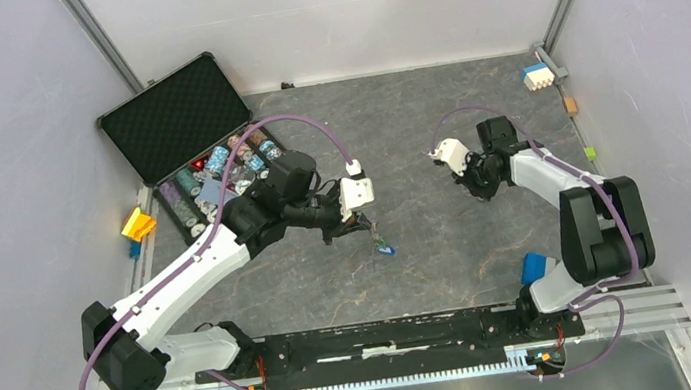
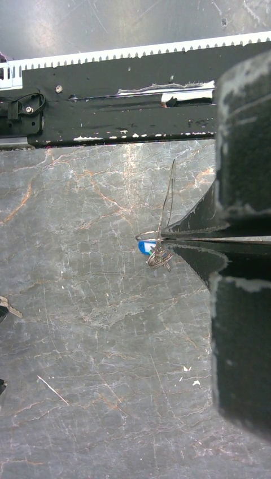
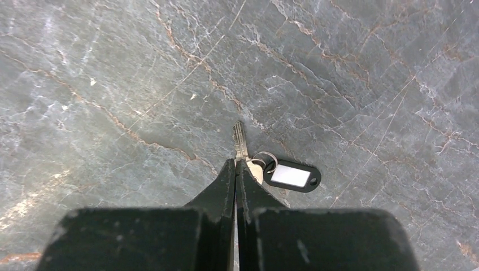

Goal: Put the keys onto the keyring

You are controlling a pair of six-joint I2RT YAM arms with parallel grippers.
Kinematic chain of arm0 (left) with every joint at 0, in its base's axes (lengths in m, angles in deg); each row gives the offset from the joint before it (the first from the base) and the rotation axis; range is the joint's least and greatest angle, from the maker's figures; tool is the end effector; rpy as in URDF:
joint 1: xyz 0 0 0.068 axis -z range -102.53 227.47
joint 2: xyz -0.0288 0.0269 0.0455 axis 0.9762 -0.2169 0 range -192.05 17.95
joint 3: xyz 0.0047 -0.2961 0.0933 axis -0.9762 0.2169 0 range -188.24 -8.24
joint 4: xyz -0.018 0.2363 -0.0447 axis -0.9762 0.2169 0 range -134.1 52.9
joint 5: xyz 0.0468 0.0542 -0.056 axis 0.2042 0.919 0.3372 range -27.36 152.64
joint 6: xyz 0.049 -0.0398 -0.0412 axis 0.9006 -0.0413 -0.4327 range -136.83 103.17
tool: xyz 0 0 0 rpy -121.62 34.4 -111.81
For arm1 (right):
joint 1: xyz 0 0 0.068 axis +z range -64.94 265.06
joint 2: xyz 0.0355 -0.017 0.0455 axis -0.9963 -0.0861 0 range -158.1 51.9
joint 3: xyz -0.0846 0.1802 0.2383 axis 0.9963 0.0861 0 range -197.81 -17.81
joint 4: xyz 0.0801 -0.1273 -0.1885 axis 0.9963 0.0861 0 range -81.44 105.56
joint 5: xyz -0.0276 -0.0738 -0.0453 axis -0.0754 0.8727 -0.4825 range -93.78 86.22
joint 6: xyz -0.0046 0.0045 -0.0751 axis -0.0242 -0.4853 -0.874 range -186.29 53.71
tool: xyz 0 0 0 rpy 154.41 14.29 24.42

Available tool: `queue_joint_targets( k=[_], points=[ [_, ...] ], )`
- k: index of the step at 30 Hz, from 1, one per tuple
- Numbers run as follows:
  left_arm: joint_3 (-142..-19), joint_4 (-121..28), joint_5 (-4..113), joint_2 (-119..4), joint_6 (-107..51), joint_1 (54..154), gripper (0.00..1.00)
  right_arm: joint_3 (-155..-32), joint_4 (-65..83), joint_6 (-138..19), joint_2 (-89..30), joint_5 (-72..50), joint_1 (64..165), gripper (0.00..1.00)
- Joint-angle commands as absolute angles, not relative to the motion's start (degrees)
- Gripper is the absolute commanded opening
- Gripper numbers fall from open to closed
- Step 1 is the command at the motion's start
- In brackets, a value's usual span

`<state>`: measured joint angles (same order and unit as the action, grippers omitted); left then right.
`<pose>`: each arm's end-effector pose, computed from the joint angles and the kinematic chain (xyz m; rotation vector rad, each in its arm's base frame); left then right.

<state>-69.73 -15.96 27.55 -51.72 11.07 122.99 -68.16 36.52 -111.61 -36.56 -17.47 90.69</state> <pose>0.1462 -0.2010 0.3504 1.5742 1.5307 -0.8454 0.2767 0.0425 0.2016 -1.2088 2.3793 0.1094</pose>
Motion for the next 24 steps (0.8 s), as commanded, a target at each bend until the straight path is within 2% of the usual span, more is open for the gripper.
queue_joint_targets(
  k=[1, 2, 6, 7, 13, 19, 24],
  points=[
    [-70.2, -18.5, 25.7, -50.4, 10.0, 123.2, 0.02, -69.3, 37.4, -112.4, -33.3, -19.5, 90.8, 0.0],
    [-70.2, -18.5, 25.7, -50.4, 10.1, 123.2, 0.02, -68.9, 36.5, -111.9, -33.1, -18.4, 90.8, 0.02],
    [-70.3, -18.3, 25.6, -50.6, 10.1, 123.3, 0.02, -68.5, 34.2, -111.1, -33.8, -13.4, 90.8, 0.45],
    [-70.2, -18.2, 25.6, -50.7, 10.1, 123.3, 0.02, -68.7, 34.2, -111.3, -34.5, -13.1, 90.7, 0.5],
    [-70.1, -18.2, 25.5, -50.6, 10.3, 123.3, 0.02, -70.8, 35.1, -112.3, -38.7, -12.6, 90.7, 0.54],
    [-69.9, -18.2, 25.4, -50.7, 10.6, 123.3, 0.02, -72.6, 36.6, -113.5, -42.2, -12.9, 90.5, 0.52],
    [-69.9, -18.2, 25.4, -50.7, 10.6, 123.2, 0.02, -73.5, 38.2, -114.2, -42.9, -14.1, 90.0, 0.34]
  ],
)
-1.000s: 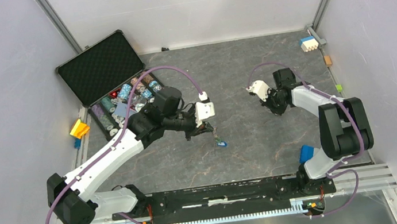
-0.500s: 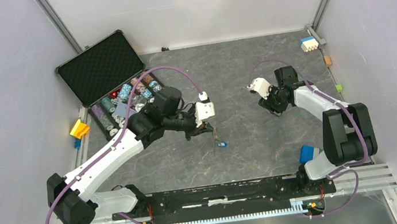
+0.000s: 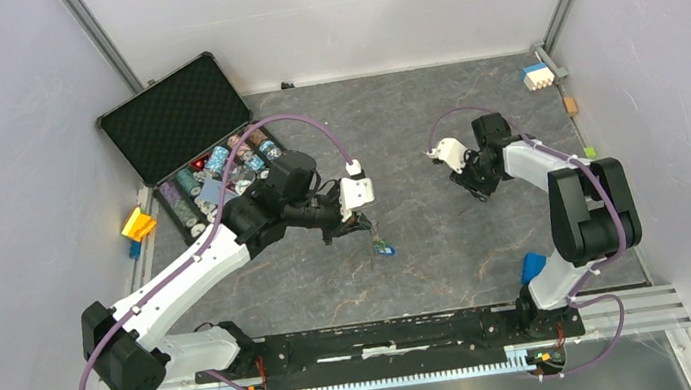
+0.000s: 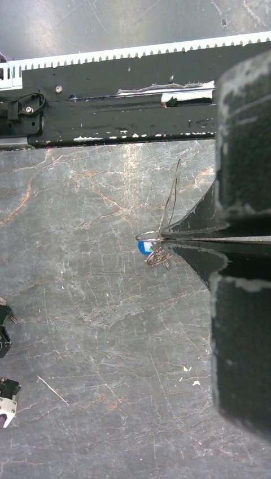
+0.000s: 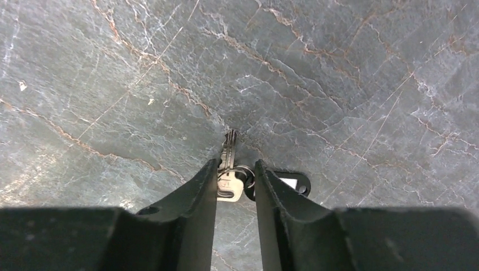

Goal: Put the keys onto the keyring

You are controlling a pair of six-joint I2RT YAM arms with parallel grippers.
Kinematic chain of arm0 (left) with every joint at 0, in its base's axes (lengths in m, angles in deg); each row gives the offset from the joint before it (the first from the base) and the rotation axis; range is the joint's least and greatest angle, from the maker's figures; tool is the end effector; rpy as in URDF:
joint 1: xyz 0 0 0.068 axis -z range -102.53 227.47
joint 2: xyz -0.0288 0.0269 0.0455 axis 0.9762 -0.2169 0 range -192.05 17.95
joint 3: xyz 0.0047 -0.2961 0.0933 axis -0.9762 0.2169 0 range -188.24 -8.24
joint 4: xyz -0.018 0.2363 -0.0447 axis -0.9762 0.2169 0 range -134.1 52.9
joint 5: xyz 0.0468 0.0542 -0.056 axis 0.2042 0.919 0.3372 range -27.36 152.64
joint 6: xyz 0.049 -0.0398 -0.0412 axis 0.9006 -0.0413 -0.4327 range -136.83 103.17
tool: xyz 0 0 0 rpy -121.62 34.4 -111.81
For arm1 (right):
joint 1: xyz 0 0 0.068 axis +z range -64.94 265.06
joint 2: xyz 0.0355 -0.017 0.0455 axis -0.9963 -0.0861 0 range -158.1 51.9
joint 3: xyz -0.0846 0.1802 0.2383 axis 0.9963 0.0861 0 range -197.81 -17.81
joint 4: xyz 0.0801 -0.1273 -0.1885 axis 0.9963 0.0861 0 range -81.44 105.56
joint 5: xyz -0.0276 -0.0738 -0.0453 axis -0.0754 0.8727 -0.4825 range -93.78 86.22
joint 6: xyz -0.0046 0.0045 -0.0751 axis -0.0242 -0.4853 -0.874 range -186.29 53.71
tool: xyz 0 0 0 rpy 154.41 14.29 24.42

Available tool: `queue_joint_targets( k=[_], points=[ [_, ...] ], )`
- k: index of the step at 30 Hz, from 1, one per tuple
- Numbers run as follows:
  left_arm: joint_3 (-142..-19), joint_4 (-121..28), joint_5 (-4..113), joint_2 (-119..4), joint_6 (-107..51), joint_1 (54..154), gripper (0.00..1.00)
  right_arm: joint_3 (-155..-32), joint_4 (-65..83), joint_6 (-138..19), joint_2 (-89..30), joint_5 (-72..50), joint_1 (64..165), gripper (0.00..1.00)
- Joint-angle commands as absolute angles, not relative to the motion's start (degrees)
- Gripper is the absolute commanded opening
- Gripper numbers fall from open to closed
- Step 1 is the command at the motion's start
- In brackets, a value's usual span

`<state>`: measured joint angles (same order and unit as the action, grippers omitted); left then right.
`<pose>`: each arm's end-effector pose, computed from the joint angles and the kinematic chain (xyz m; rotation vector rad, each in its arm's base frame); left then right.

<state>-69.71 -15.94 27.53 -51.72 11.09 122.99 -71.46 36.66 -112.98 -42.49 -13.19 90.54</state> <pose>0.1462 -0.2010 0.3502 1.5748 1.5309 -0.8457 0.2984 0.0392 0.1877 -1.2423 2.4416 0.0310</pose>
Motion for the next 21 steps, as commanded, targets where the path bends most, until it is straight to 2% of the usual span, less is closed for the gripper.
queue_joint_targets(
  k=[1, 9, 15, 17, 20, 21],
  points=[
    [-69.9, -18.2, 25.4, -50.7, 10.5, 123.3, 0.02, -73.5, 38.5, -114.4, -42.8, -14.4, 89.9, 0.3],
    [-70.1, -18.0, 25.7, -50.6, 10.7, 123.3, 0.02, -75.3, 42.3, -115.0, -40.8, -19.2, 89.8, 0.01],
    [-70.3, -17.9, 25.7, -50.9, 10.9, 123.3, 0.02, -74.9, 46.4, -116.4, -37.7, -25.5, 89.8, 0.01],
    [-70.4, -17.9, 25.5, -51.1, 10.9, 123.2, 0.02, -72.8, 43.7, -115.1, -36.4, -21.9, 89.8, 0.16],
    [-70.6, -17.8, 25.2, -51.3, 10.8, 123.3, 0.02, -70.2, 39.8, -113.7, -35.2, -15.4, 89.6, 0.46],
    [-70.7, -17.7, 25.1, -51.3, 10.8, 123.3, 0.02, -70.0, 39.3, -113.4, -35.2, -14.2, 89.5, 0.51]
  ],
)
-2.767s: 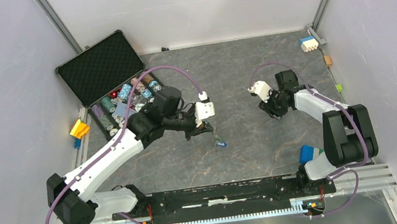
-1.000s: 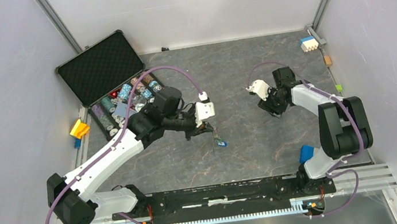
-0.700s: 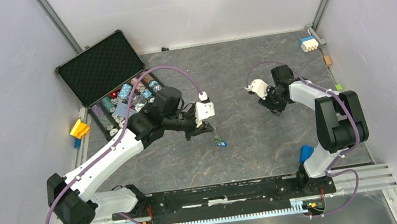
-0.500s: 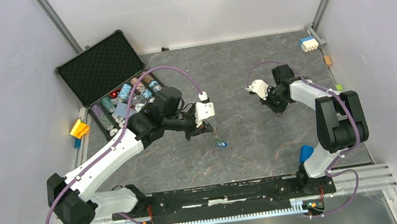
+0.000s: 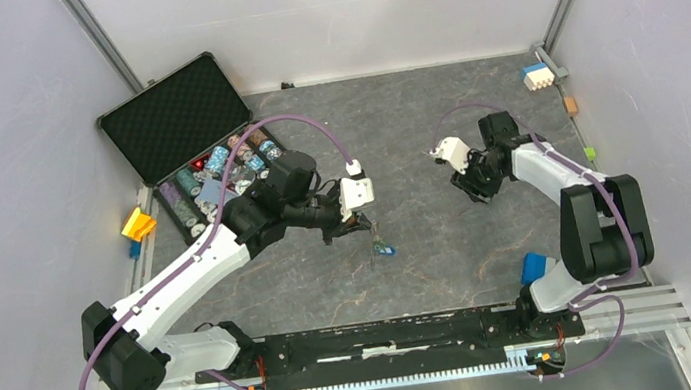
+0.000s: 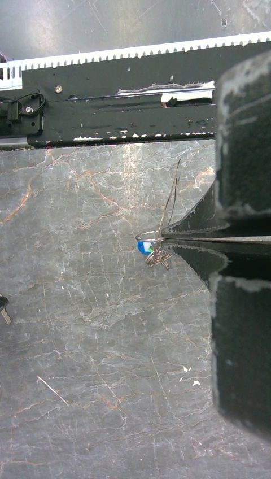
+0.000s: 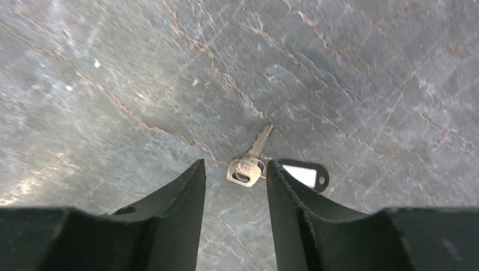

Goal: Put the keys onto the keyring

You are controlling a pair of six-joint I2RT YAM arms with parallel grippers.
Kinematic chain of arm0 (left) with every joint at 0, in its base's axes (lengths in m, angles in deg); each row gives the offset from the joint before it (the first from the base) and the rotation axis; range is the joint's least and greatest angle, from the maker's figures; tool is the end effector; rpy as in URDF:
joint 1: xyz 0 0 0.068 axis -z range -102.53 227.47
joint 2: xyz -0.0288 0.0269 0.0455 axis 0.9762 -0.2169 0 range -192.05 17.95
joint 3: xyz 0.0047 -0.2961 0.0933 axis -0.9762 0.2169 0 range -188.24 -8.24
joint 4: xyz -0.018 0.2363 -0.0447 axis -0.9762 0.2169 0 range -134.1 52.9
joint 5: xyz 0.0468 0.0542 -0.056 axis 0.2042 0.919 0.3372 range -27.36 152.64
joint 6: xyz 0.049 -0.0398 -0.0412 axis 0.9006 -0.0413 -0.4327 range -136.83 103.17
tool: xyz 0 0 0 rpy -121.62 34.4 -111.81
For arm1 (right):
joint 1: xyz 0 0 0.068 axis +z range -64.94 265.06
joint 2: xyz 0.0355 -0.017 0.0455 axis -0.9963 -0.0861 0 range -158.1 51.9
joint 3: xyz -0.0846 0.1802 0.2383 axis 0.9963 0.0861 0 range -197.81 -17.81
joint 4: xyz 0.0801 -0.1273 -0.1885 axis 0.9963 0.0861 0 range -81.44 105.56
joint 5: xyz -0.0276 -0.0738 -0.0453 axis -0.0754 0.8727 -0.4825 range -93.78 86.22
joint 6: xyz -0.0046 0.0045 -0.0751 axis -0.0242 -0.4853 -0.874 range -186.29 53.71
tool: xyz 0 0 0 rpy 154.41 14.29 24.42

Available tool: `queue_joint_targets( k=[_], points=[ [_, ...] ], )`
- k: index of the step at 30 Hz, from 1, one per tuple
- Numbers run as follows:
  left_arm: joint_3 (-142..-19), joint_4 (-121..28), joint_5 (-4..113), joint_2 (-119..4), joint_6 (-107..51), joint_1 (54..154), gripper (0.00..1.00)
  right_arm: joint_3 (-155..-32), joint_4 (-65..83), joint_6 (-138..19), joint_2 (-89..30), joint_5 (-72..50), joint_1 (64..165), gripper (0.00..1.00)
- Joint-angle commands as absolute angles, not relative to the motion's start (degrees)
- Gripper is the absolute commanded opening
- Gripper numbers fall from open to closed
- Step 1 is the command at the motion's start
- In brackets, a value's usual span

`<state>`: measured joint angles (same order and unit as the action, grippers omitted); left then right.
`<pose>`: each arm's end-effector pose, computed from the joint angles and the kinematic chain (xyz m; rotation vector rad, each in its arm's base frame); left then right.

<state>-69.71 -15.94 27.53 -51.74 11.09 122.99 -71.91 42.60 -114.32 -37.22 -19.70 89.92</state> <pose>0.1462 -0.2010 0.3501 1.5750 1.5312 -0.8458 0.2784 0.0413 0.2111 -1.2636 2.3839 0.1674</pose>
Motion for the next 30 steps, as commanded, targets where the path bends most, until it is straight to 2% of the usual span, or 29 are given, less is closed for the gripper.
queue_joint_targets(
  k=[1, 6, 17, 19, 24, 26, 28, 30],
  points=[
    [-70.8, -17.6, 25.1, -51.2, 10.8, 123.3, 0.02, -70.0, 39.2, -113.4, -35.5, -13.4, 89.4, 0.53],
    [-70.6, -17.5, 25.1, -51.0, 10.7, 123.3, 0.02, -70.9, 39.6, -113.2, -37.8, -12.3, 88.3, 0.55],
    [-70.2, -17.5, 25.0, -50.8, 10.9, 123.3, 0.02, -71.9, 40.0, -113.3, -43.0, -14.9, 87.1, 0.51],
    [-70.2, -17.5, 25.0, -50.8, 11.0, 123.3, 0.02, -72.3, 40.1, -113.3, -43.7, -15.5, 87.0, 0.46],
    [-70.2, -17.4, 25.3, -50.6, 11.0, 123.3, 0.02, -72.8, 40.8, -113.4, -44.2, -16.9, 87.0, 0.24],
    [-70.3, -17.3, 25.4, -50.7, 11.0, 123.2, 0.02, -73.0, 41.1, -113.5, -43.7, -17.0, 87.0, 0.2],
    [-70.3, -17.3, 25.5, -50.9, 11.1, 123.3, 0.02, -73.3, 41.6, -113.7, -43.1, -16.9, 87.0, 0.22],
    [-70.4, -17.2, 25.4, -50.9, 11.0, 123.3, 0.02, -73.3, 41.5, -113.8, -42.3, -16.5, 87.0, 0.31]
  ],
)
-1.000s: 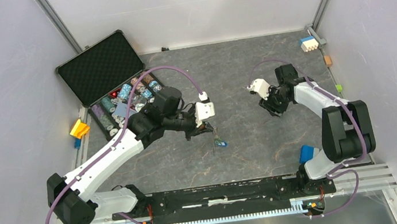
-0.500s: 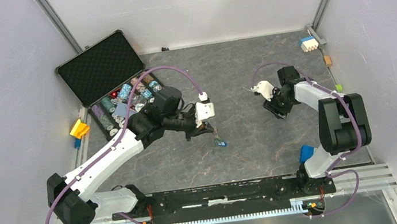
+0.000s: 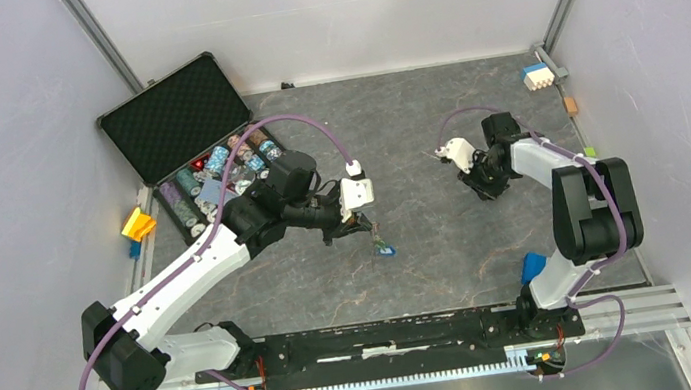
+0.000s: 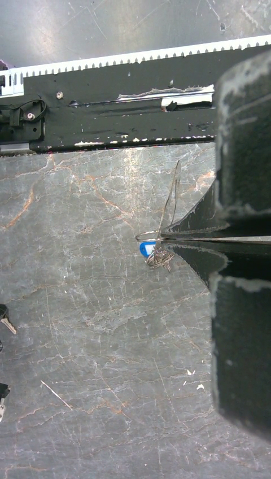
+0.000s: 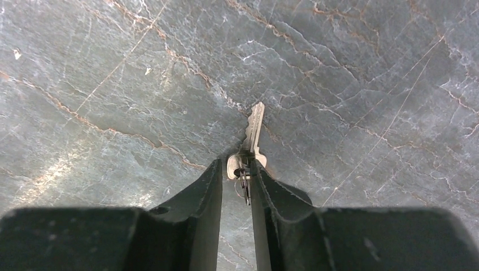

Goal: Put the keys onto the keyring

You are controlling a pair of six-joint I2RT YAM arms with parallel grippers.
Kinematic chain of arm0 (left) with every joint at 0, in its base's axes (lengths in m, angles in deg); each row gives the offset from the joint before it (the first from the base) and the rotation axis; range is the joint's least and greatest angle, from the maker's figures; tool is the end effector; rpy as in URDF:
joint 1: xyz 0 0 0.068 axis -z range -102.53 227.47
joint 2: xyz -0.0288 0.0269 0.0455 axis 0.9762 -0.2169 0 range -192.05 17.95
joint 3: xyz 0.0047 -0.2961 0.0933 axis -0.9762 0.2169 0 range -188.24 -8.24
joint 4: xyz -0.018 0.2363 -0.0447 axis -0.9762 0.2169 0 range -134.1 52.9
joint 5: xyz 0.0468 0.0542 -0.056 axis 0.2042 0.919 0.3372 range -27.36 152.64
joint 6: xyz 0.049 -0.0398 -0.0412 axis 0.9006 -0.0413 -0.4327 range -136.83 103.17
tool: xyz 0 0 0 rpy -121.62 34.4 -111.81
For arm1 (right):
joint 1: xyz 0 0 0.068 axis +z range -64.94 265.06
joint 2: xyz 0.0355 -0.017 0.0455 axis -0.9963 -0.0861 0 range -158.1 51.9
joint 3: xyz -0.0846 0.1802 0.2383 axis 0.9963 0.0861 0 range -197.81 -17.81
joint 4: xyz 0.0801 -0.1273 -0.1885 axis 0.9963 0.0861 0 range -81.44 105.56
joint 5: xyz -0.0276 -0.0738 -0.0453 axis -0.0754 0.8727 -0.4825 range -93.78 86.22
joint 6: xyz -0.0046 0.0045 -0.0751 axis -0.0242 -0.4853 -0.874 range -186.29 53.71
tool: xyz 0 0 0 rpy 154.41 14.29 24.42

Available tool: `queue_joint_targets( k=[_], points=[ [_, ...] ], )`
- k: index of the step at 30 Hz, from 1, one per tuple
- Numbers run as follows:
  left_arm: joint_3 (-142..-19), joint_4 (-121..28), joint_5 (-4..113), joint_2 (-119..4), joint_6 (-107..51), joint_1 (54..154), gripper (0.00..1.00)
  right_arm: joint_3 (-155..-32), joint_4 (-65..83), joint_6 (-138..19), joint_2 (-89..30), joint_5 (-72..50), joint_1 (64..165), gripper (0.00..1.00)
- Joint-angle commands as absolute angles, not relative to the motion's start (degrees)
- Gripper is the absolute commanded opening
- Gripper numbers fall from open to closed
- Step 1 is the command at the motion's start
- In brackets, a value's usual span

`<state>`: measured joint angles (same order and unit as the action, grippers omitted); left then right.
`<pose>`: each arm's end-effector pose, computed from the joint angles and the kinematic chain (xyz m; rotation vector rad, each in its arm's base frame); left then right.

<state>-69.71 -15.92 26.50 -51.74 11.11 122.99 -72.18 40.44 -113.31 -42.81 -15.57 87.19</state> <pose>0.1452 -0.2013 0.3505 1.5812 1.5221 -0.8654 0.2947 0.0241 0.1868 -1.1953 2.5058 0.0992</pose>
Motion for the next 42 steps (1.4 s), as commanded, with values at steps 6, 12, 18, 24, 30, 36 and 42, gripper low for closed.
queue_joint_targets(
  k=[6, 12, 18, 24, 30, 36, 42],
  points=[
    [-70.4, -17.2, 25.3, -50.8, 11.1, 123.3, 0.02, -73.9, 42.5, -114.4, -41.1, -16.6, 86.1, 0.45],
    [-70.3, -17.2, 25.3, -50.6, 11.0, 123.3, 0.02, -74.1, 43.1, -114.7, -40.9, -16.8, 85.4, 0.42],
    [-70.3, -17.2, 25.3, -50.6, 11.1, 123.3, 0.02, -74.6, 43.9, -115.2, -40.4, -17.3, 85.4, 0.34],
    [-70.4, -17.2, 25.3, -50.5, 11.1, 123.3, 0.02, -75.3, 44.5, -115.6, -40.3, -17.5, 84.6, 0.38],
    [-70.5, -17.2, 25.3, -50.8, 11.1, 123.3, 0.02, -75.8, 45.0, -116.0, -40.1, -17.6, 83.2, 0.39],
    [-70.5, -17.2, 25.3, -50.7, 11.1, 123.3, 0.02, -75.9, 45.1, -116.2, -40.4, -17.9, 82.9, 0.36],
    [-70.5, -17.2, 25.2, -50.8, 11.0, 123.2, 0.02, -76.3, 44.9, -116.0, -41.4, -18.4, 82.8, 0.3]
  ],
)
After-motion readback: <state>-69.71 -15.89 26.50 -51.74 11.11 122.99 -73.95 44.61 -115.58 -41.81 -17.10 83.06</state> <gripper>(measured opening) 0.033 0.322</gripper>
